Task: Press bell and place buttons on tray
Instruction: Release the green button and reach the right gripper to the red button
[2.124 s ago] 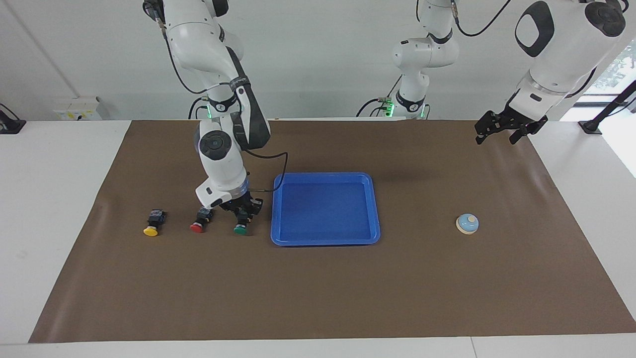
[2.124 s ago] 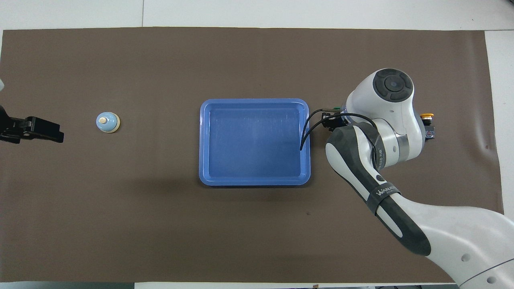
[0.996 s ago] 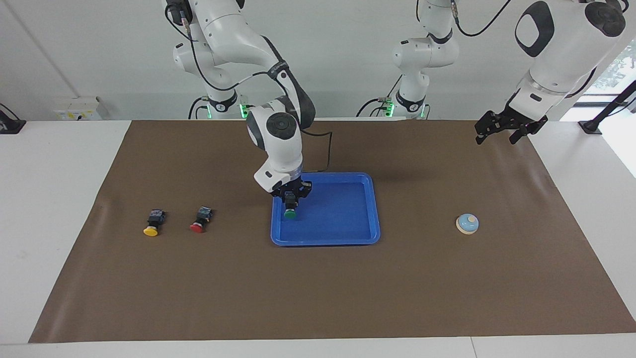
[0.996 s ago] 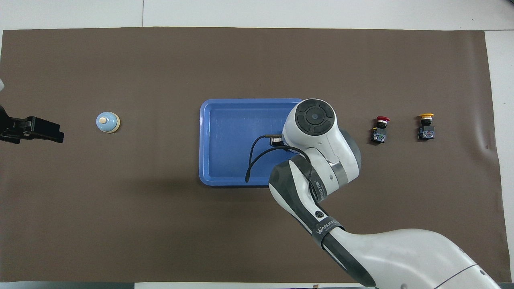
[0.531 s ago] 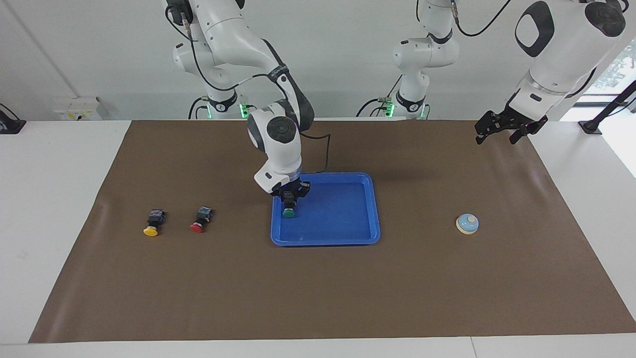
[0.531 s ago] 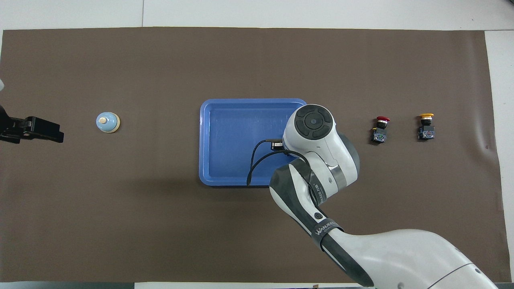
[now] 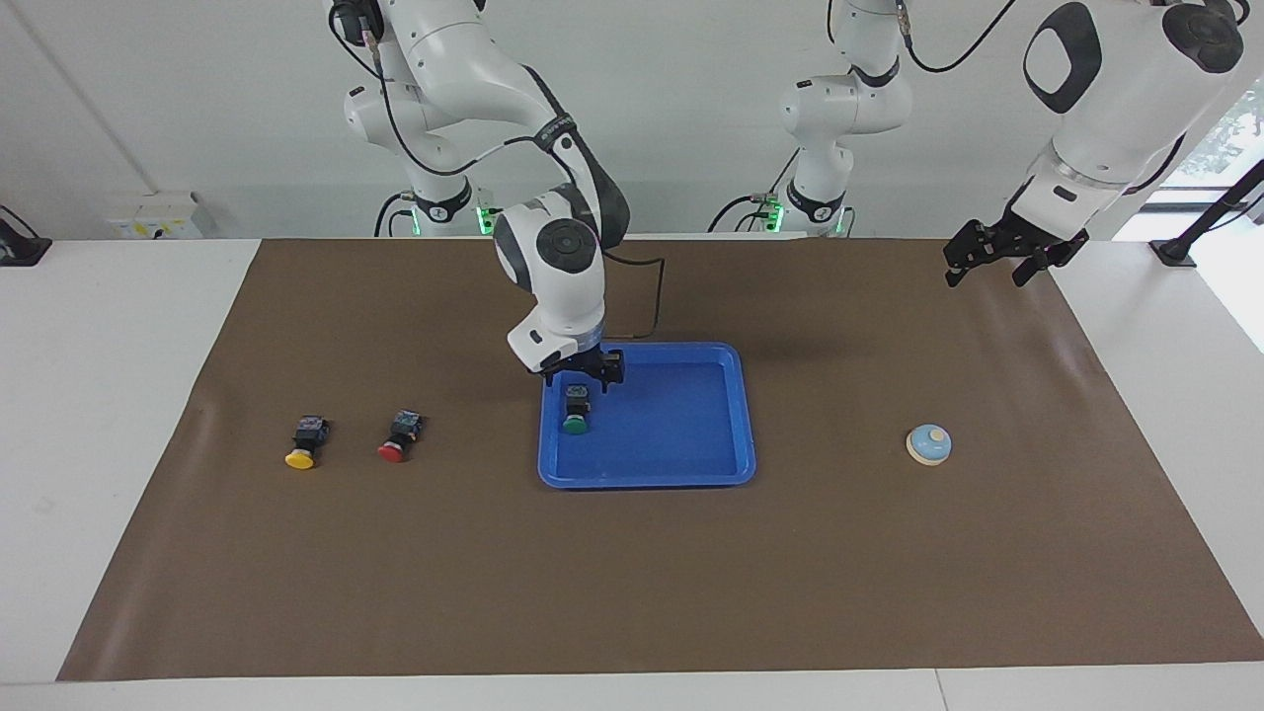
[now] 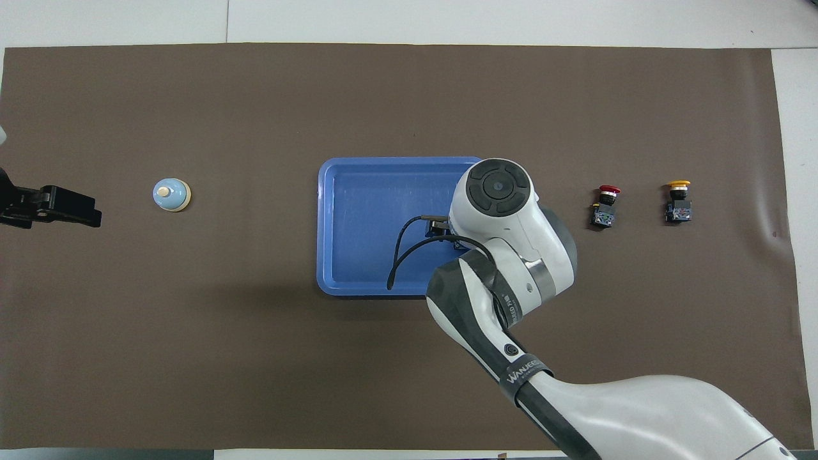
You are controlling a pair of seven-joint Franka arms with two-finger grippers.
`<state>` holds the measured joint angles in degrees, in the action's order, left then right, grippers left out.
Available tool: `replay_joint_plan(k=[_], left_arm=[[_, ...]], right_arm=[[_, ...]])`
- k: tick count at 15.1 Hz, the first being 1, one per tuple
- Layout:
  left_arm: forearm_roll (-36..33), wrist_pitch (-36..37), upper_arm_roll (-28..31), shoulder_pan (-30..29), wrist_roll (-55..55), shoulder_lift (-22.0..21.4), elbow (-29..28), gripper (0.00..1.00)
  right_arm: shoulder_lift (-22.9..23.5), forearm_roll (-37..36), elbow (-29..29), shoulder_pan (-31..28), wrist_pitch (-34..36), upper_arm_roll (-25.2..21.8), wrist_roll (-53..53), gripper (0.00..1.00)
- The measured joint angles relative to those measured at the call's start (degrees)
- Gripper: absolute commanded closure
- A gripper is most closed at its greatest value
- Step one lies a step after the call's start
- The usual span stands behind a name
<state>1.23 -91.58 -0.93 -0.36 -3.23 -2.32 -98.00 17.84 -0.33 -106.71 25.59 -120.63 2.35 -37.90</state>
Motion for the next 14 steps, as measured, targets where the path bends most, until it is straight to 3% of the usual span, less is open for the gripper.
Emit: replay_joint_plan(k=[3,7,11,14], left_arm=[[0.0,0.0,0.0,0.0,0.0,0.0,0.0,0.00],[0.0,0.0,0.0,0.0,0.0,0.0,0.0,0.00],[0.0,0.0,0.0,0.0,0.0,0.0,0.0,0.00],[0.0,0.0,0.0,0.0,0.0,0.0,0.0,0.00]], right_arm=[[-2.9,-0.1,2.0,-3.8,4.5,-0.2,1.2,0.00],[-5.1,-0.6,2.9,-11.6,8.0,-0.7,10.6,0.00],[-4.9,-2.1,1.8,-19.3,7.0,-0.9,20.2,0.00],[-4.3,-2.3,-1.5,-23.1,1.2,-0.9,22.8,0.00]])
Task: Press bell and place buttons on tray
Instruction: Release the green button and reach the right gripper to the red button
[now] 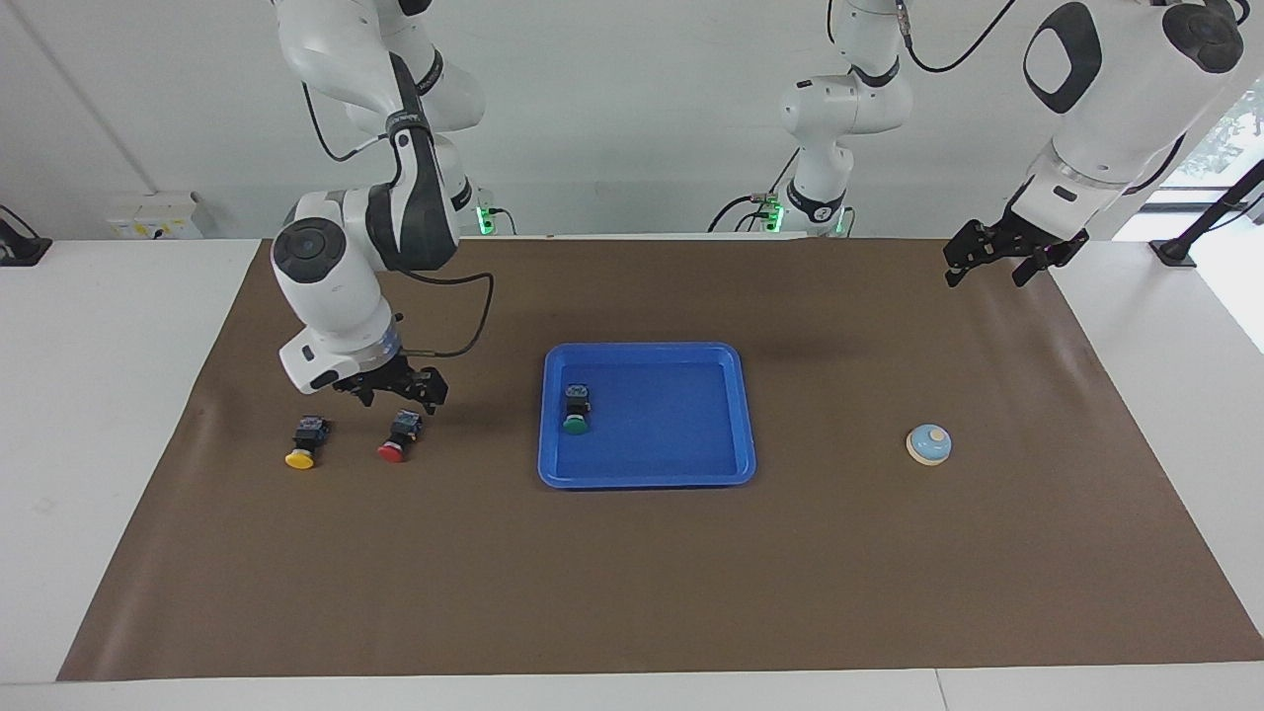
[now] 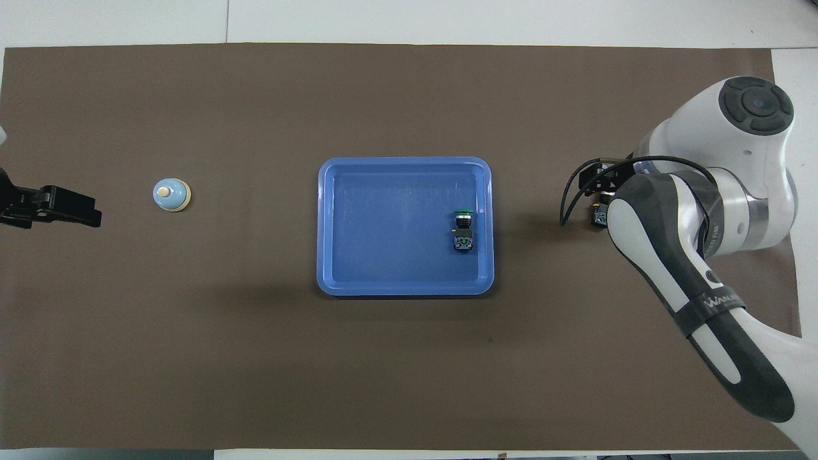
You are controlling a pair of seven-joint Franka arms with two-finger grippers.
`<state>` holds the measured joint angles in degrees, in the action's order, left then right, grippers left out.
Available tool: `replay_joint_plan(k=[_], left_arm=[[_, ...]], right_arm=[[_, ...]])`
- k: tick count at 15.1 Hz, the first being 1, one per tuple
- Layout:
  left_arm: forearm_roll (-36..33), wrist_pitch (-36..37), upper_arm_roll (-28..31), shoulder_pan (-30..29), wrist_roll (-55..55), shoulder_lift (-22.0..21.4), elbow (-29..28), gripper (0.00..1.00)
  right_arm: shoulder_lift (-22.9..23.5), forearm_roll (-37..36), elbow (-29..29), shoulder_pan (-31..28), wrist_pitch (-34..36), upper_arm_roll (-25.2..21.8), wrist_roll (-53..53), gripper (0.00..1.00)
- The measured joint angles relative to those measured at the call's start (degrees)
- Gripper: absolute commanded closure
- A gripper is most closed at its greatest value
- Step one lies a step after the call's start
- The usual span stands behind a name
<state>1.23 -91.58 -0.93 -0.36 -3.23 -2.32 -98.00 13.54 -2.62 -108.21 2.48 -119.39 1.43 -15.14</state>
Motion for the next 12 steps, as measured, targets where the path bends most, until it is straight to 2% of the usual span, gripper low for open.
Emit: replay_joint_plan(k=[8,9,10,12], left_arm=[[0.0,0.0,0.0,0.0,0.0,0.0,0.0,0.00],[0.0,0.0,0.0,0.0,0.0,0.0,0.0,0.00],[0.0,0.0,0.0,0.0,0.0,0.0,0.0,0.00],[0.0,0.0,0.0,0.0,0.0,0.0,0.0,0.00]], right_arm=[[4.0,0.0,-7.5,-1.1,-14.6,0.0,0.0,0.02],[4.1,0.0,-8.3,-1.2,-16.0,0.0,0.0,0.12],[4.2,0.0,-9.0,-1.3,-17.0,0.0,0.0,0.35],[4.2,0.0,-9.9,-1.3,-18.1,0.0,0.0,0.89]])
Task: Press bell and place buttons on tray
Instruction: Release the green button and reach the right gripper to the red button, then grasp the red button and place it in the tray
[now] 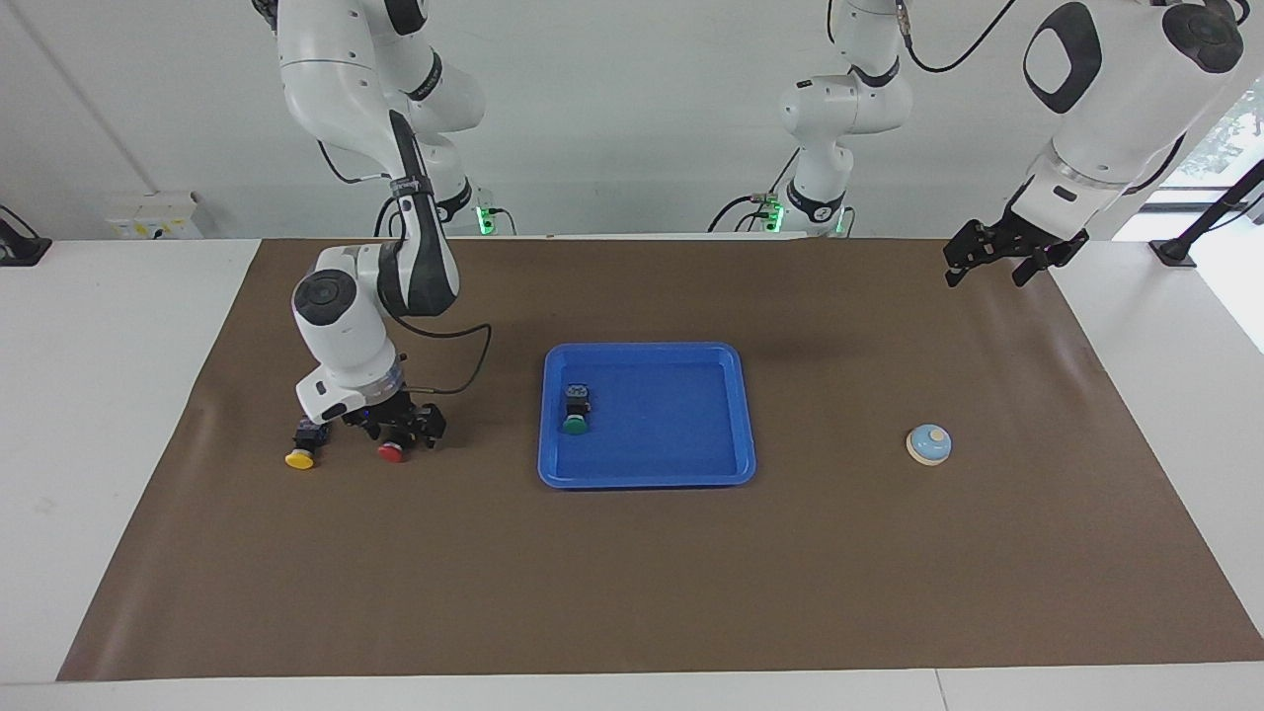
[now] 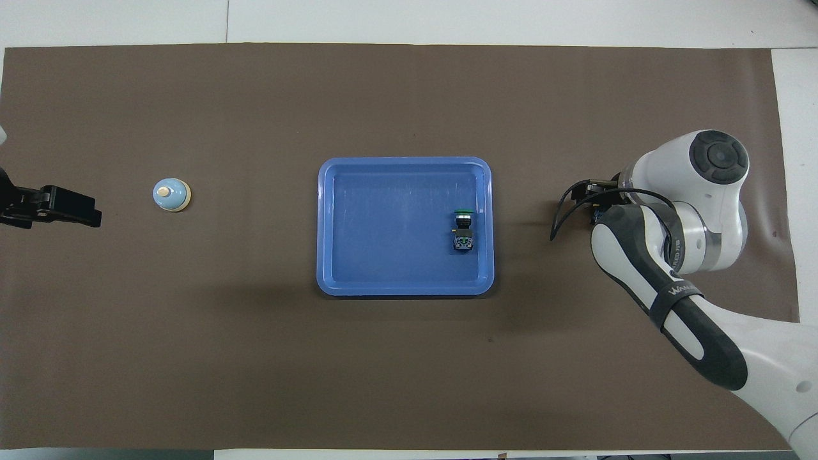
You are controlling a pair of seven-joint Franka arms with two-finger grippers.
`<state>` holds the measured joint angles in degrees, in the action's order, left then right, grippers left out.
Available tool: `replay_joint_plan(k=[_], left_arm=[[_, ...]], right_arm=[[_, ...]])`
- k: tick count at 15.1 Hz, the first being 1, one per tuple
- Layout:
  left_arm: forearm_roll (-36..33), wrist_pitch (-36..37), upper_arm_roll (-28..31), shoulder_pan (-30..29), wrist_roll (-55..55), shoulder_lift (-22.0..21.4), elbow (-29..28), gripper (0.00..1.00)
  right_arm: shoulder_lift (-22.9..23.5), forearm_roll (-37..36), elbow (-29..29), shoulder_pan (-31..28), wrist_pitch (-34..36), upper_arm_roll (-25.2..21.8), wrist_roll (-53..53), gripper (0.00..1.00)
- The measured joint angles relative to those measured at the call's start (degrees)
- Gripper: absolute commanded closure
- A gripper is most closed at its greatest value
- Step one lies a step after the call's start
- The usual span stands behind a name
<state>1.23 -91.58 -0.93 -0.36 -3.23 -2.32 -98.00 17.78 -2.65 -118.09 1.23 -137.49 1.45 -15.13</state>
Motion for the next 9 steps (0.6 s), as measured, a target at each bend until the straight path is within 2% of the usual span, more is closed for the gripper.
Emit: replay_joint_plan(k=[1,9], left_arm=[[0.0,0.0,0.0,0.0,0.0,0.0,0.0,0.00],[0.0,0.0,0.0,0.0,0.0,0.0,0.0,0.00]], right_arm=[[0.0,0.0,-0.2,0.0,-0.1,0.0,0.0,1.00],[-0.2,-0.3,0.2,0.2,0.0,0.2,2.1,1.00]])
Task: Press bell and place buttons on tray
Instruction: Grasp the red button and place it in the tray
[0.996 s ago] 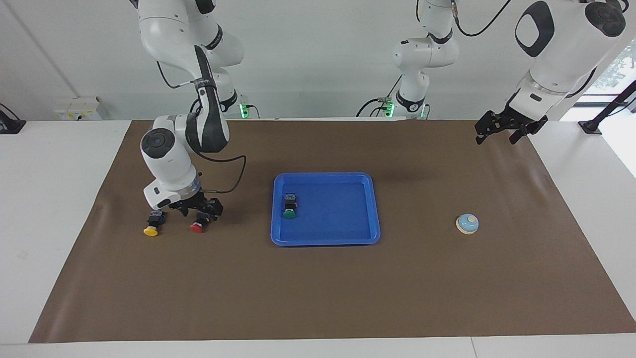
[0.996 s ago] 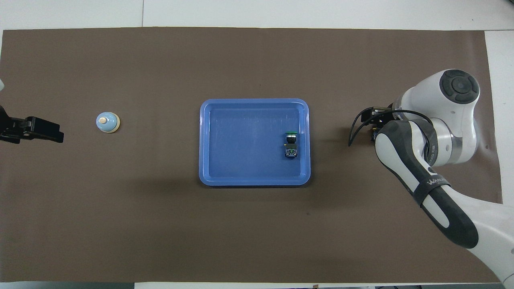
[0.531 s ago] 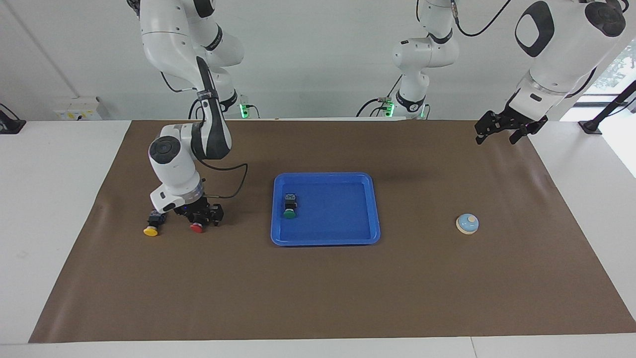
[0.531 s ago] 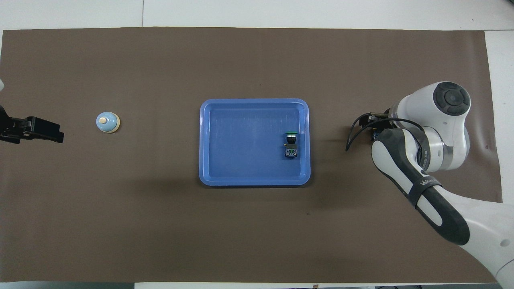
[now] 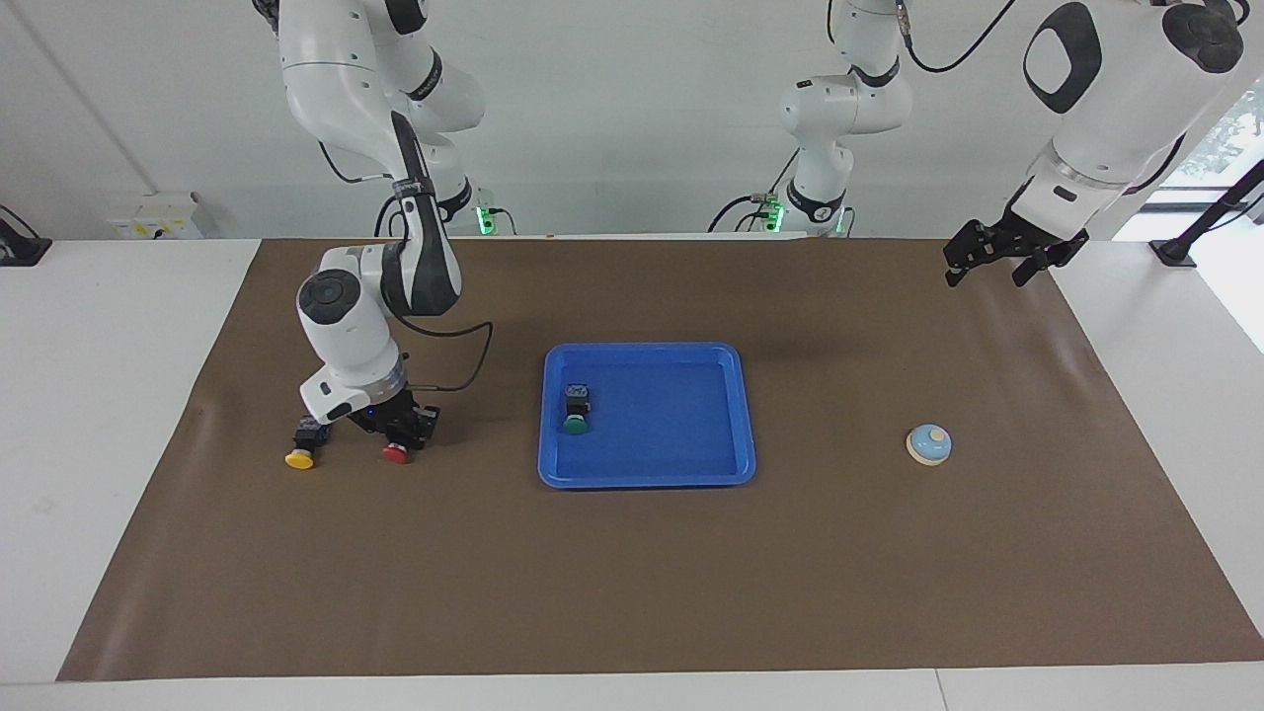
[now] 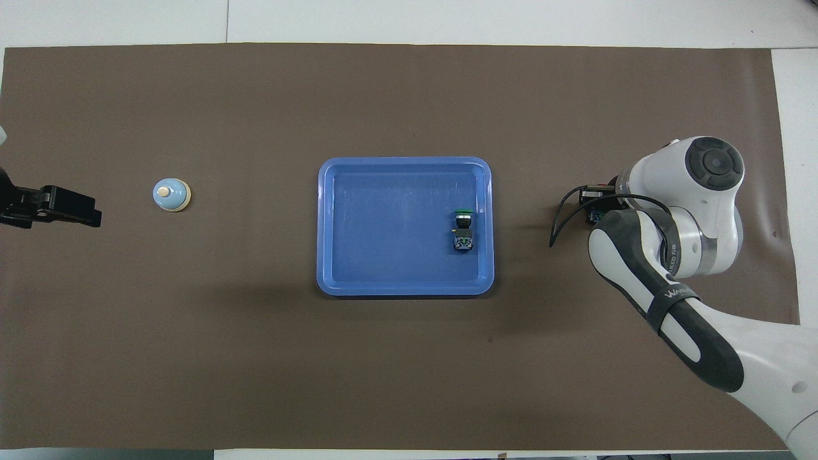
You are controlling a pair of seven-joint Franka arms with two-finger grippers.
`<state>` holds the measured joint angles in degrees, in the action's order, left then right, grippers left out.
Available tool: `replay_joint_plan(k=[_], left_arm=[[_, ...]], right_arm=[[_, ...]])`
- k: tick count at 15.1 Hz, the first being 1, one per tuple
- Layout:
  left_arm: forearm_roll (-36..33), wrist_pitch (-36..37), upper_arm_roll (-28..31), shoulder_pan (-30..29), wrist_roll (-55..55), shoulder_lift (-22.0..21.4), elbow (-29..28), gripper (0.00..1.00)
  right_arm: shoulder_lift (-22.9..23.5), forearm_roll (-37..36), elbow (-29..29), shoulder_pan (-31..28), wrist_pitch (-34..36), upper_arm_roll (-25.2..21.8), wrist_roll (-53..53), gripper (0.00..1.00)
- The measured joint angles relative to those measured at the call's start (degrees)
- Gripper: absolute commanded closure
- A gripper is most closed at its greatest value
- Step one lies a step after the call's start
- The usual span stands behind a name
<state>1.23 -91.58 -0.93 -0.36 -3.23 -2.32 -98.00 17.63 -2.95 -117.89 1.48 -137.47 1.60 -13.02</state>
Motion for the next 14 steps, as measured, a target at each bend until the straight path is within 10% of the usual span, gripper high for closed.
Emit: replay_joint_plan(k=[14], left_arm=[[0.0,0.0,0.0,0.0,0.0,0.0,0.0,0.00]], right_arm=[[3.1,2.7,23.1,23.1,23.3,0.7,-19.4,1.00]])
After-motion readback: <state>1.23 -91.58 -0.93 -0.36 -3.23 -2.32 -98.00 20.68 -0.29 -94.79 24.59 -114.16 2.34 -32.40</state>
